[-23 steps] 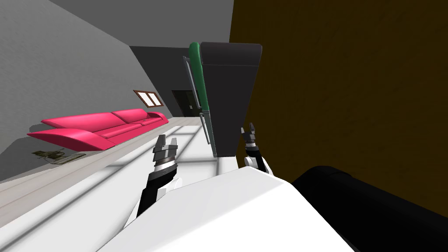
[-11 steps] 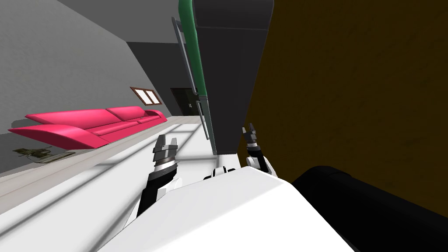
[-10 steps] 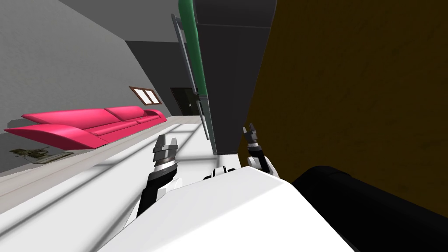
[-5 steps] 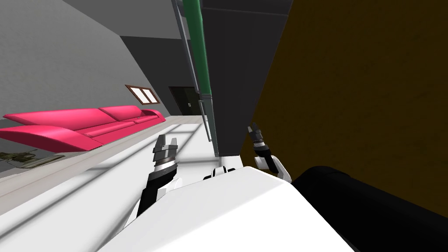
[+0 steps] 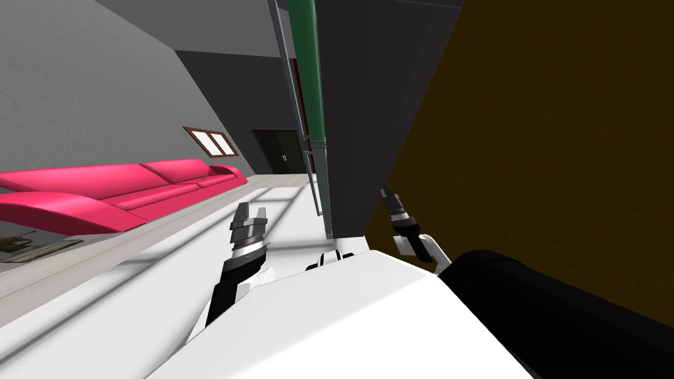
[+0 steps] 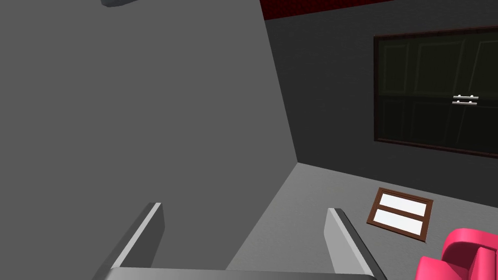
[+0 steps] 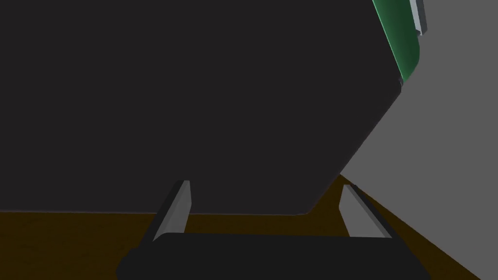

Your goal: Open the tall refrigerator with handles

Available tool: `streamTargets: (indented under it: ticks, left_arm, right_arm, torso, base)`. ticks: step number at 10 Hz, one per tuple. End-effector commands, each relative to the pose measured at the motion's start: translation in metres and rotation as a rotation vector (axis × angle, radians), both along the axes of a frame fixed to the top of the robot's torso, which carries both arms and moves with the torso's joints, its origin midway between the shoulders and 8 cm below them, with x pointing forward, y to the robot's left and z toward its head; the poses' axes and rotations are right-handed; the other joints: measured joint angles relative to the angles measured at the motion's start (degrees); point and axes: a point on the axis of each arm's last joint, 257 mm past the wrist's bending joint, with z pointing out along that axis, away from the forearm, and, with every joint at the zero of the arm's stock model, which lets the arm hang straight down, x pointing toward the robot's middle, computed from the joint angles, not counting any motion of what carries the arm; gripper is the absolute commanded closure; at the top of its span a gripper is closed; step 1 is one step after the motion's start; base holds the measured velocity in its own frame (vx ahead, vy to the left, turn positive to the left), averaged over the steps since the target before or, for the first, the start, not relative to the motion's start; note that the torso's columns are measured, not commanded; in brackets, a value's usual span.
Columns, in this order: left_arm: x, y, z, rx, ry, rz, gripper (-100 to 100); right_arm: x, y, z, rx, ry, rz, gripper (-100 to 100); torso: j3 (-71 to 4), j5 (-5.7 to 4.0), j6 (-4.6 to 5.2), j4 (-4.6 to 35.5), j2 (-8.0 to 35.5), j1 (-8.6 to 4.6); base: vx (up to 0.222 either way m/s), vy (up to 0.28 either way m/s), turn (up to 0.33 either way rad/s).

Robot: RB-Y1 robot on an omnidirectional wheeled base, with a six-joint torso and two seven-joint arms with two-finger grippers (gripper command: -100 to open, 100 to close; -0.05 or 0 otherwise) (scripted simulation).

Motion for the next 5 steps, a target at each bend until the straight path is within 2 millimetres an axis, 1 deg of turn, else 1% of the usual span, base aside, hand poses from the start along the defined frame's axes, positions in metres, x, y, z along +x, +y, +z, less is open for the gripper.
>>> streamTargets:
  ticks: [1, 2, 3, 4, 5]
  left_arm:
    - [0.0, 0.0, 0.0, 0.0, 0.0, 0.0, 0]
    - [0.0, 0.0, 0.0, 0.0, 0.0, 0.0, 0]
    - [0.0, 0.0, 0.0, 0.0, 0.0, 0.0, 0]
    - [0.0, 0.0, 0.0, 0.0, 0.0, 0.0, 0]
    - [0.0, 0.0, 0.0, 0.0, 0.0, 0.0, 0]
  right_arm:
    - [-0.007, -0.016, 0.009, -0.116, 0.013, -0.074, -100]
    - [-0.009, -0.021, 0.012, -0.182, 0.026, -0.107, -100]
    - [-0.011, -0.026, 0.015, -0.191, 0.023, -0.122, -100]
    - [-0.013, -0.031, 0.017, -0.26, 0.036, -0.158, -100]
    - [-0.015, -0.035, 0.02, -0.267, 0.034, -0.169, -100]
  torso:
    - [0.0, 0.0, -0.01, 0.0, 0.0, -0.04]
    - [0.0, 0.01, 0.0, 0.0, 0.0, 0.02]
    - [-0.1, 0.06, -0.01, 0.0, -0.1, 0.2]
    - [-0.1, 0.03, -0.01, 0.0, 0.0, 0.05]
    - [0.0, 0.0, -0.01, 0.0, 0.0, 0.0]
  base:
    - [0.1, 0.091, -0.011]
    - [0.144, 0.147, -0.032]
    - [0.13, 0.116, -0.019]
    - [0.113, 0.116, -0.021]
    - [0.087, 0.081, -0.015]
